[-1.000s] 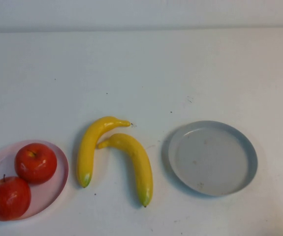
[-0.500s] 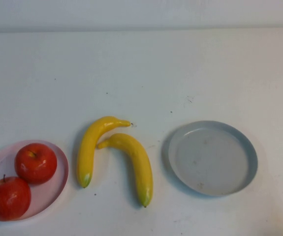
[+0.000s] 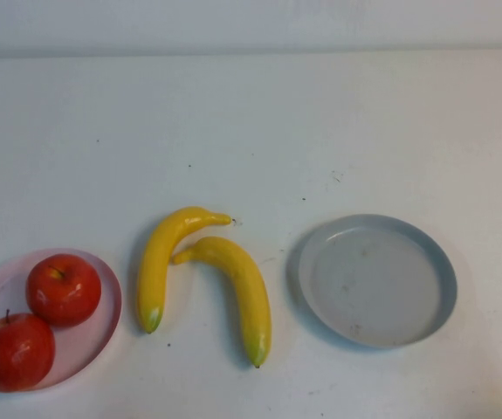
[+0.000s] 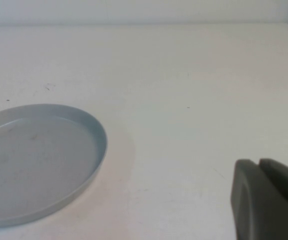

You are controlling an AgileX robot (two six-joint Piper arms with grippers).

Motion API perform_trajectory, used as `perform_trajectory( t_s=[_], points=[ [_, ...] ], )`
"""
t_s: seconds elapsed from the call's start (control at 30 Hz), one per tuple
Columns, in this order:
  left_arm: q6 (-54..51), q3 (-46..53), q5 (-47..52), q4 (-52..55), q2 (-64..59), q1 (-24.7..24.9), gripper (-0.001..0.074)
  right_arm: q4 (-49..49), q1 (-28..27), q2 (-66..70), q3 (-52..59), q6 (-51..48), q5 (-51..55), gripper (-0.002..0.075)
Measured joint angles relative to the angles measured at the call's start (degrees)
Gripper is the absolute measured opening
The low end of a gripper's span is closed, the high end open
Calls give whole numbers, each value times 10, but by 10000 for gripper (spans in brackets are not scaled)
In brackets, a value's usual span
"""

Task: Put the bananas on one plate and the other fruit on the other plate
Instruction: Put another type of fruit in the right plate

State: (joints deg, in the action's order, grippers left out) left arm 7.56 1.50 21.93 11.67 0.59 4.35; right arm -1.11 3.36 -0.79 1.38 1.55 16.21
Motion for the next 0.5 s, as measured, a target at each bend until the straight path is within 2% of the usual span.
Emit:
perform_trajectory(
  t_s=[0.5],
  points=[
    [4, 0, 1, 2, 0, 0, -3, 0, 0, 0, 0, 0, 0, -17]
  ],
)
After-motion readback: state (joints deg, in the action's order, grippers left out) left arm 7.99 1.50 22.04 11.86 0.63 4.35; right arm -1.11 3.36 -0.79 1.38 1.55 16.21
